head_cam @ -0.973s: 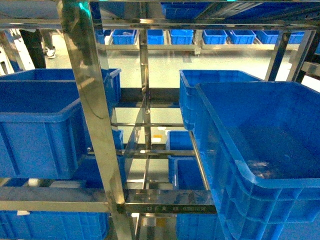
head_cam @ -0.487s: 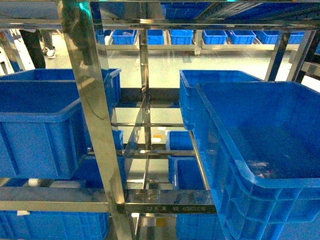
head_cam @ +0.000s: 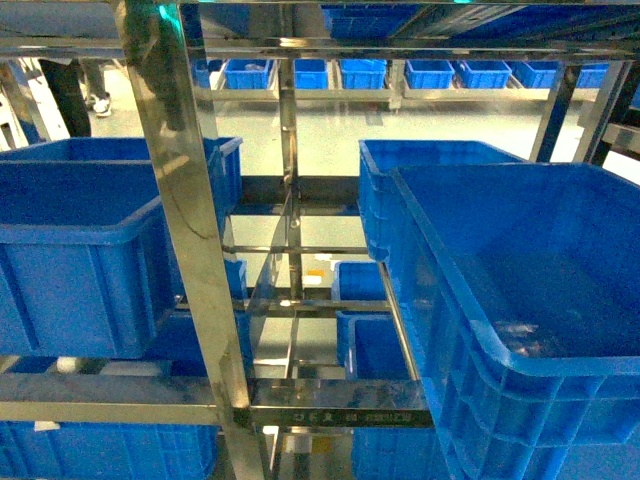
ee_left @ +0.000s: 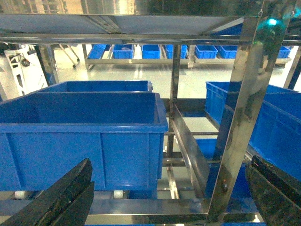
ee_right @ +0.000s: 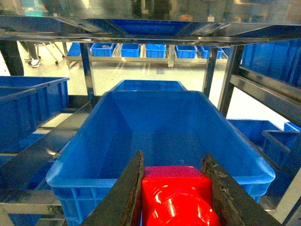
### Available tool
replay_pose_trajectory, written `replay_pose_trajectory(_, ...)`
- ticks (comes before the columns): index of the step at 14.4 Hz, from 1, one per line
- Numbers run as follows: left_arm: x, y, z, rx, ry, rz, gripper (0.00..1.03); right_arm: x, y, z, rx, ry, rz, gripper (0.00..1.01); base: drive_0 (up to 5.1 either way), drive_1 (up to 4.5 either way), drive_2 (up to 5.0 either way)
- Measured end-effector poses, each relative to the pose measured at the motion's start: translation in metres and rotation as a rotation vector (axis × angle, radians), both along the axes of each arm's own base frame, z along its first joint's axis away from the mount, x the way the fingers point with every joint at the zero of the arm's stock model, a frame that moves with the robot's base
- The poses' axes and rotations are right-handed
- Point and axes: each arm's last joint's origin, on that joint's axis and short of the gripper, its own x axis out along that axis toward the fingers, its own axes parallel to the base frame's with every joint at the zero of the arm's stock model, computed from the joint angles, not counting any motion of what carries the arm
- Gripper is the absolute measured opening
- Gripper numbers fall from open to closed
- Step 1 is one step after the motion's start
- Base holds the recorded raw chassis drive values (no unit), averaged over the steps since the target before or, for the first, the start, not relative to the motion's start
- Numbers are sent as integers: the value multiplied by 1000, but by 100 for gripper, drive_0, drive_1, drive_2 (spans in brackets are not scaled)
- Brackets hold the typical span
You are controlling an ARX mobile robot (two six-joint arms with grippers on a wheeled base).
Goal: Pick red block from blue box to shelf
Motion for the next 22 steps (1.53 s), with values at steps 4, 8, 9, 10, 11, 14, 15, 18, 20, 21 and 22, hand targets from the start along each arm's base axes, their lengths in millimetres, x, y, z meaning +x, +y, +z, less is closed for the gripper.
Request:
replay_pose_trajectory(4, 0, 0, 0, 0, 0, 0, 98, 0, 0, 0, 0, 0, 0, 28, 0, 0, 0)
replay_pose_trajectory(8, 0, 0, 0, 0, 0, 0, 98, 0, 0, 0, 0, 0, 0, 28, 0, 0, 0)
replay_pose_trajectory(9, 0, 0, 0, 0, 0, 0, 98, 0, 0, 0, 0, 0, 0, 28, 0, 0, 0)
replay_pose_trajectory(10, 0, 0, 0, 0, 0, 0, 98, 0, 0, -1, -8, 19, -7, 28, 0, 0, 0)
replay_pose_trajectory(11, 0, 0, 0, 0, 0, 0, 98, 1, 1, -3, -61, 170, -41, 28, 0, 0, 0)
replay_pose_trajectory(14, 0, 0, 0, 0, -1, 0, 98, 41, -1, 4, -105, 246, -83, 28, 0, 0, 0)
replay_pose_trajectory(15, 0, 0, 0, 0, 0, 0, 98, 56, -2, 5, -98, 252, -90, 28, 0, 0, 0)
replay_pose_trajectory(18, 0, 0, 0, 0, -1, 0, 98, 122, 2, 2, -70, 291, -61, 28, 0, 0, 0)
replay_pose_trajectory(20, 0, 0, 0, 0, -1, 0, 98, 163, 11, -11, -63, 358, -51, 28, 0, 0, 0)
replay_pose_trajectory(21, 0, 0, 0, 0, -1, 0, 98, 178, 13, -19, -66, 384, -62, 33, 0, 0, 0)
replay_pose_trajectory(22, 0, 0, 0, 0, 0, 0, 98, 192, 17, -31, -73, 431, -67, 46, 0, 0, 0)
